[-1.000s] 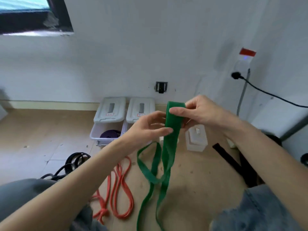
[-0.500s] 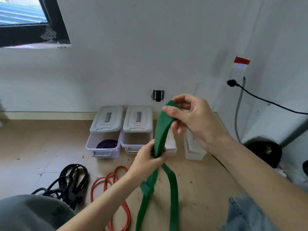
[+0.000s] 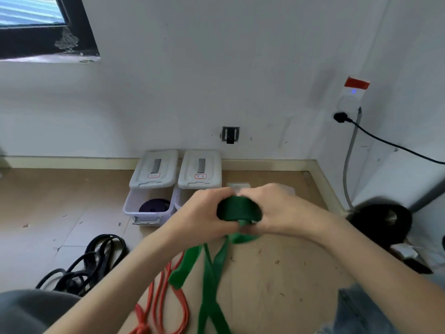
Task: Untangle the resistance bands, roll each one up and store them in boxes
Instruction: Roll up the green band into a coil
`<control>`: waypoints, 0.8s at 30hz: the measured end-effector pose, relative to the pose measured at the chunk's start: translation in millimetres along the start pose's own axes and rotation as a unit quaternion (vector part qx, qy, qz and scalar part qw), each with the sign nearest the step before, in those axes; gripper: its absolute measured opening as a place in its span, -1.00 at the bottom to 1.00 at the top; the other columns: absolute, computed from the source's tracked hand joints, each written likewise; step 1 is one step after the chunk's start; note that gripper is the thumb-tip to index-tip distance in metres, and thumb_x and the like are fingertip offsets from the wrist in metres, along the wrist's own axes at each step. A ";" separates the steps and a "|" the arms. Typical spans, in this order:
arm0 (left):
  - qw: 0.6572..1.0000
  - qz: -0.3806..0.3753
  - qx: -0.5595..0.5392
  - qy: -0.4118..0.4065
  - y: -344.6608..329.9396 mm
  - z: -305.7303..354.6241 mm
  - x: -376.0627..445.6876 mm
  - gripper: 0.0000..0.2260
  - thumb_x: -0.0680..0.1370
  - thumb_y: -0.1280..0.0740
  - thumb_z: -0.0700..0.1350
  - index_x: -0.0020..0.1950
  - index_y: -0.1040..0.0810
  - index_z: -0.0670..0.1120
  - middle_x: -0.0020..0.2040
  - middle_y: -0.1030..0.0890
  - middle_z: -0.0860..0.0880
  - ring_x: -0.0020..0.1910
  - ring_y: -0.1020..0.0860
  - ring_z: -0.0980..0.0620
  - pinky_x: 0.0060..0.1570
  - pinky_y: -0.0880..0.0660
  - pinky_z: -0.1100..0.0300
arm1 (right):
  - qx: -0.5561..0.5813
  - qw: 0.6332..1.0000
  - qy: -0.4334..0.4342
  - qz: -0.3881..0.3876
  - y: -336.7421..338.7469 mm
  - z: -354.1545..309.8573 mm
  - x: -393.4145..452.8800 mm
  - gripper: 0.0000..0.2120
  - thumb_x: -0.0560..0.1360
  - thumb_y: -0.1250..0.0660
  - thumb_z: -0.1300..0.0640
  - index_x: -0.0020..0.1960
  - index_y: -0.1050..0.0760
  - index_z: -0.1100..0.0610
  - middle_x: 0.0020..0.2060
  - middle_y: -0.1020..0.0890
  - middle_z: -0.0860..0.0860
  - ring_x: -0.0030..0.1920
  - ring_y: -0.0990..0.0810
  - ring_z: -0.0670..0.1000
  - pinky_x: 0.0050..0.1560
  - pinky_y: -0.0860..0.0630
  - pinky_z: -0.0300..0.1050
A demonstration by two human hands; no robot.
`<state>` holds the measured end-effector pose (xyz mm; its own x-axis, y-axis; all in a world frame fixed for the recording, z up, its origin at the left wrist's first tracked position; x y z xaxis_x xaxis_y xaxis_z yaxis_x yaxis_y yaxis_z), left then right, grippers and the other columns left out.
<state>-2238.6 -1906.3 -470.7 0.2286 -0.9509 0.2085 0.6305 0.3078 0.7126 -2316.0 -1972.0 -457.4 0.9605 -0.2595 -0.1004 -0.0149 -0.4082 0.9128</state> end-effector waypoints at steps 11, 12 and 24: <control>0.990 -0.108 -0.019 0.093 -60.1 -59.7 -31.3 -0.76 0.45 -0.32 -0.25 -0.32 -0.35 0.00 -0.35 -0.45 0.09 -0.33 -0.46 0.07 -0.23 -0.50 0.16 | 0.409 0.878 0.036 0.245 55.8 14.9 -16.7 -0.93 0.29 -0.39 0.05 -0.31 -0.52 0.01 -0.46 -0.45 -0.07 -0.37 -0.42 -0.09 -0.31 -0.40 -0.30; 0.990 -0.085 -0.050 0.100 -47.4 -55.7 -26.4 -0.80 0.47 -0.32 -0.26 -0.30 -0.39 -0.05 -0.34 -0.48 0.03 -0.30 -0.50 0.02 -0.18 -0.53 0.09 | 0.351 0.905 0.002 0.240 56.7 26.7 -16.6 -0.90 0.34 -0.41 0.05 -0.31 -0.51 -0.02 -0.47 -0.45 -0.12 -0.40 -0.41 -0.13 -0.33 -0.39 -0.32; 0.996 0.085 -0.016 -0.025 30.4 28.4 -0.6 -0.90 0.46 -0.29 -0.29 -0.10 -0.36 -0.22 -0.31 -0.48 -0.06 -0.33 -0.40 0.00 -0.39 -0.26 0.20 | 0.335 0.942 -0.001 -0.018 -3.2 0.4 -11.6 -0.63 0.30 -0.54 0.01 0.08 -0.55 -0.01 -0.01 -0.65 -0.02 0.03 -0.61 -0.08 0.03 -0.51 -0.21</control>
<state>-2240.6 -1897.3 -430.2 0.2966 -0.8855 0.3576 0.6090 0.4638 0.6434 -2327.2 -1968.1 -459.4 0.9634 -0.2354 -0.1282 -0.1539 -0.8774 0.4544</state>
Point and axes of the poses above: each hand's wrist, its own x-axis towards the middle knuckle, its own y-axis out of the back of the hand, z = x × y, the point moved 7 cm from there along x, towards the middle knuckle
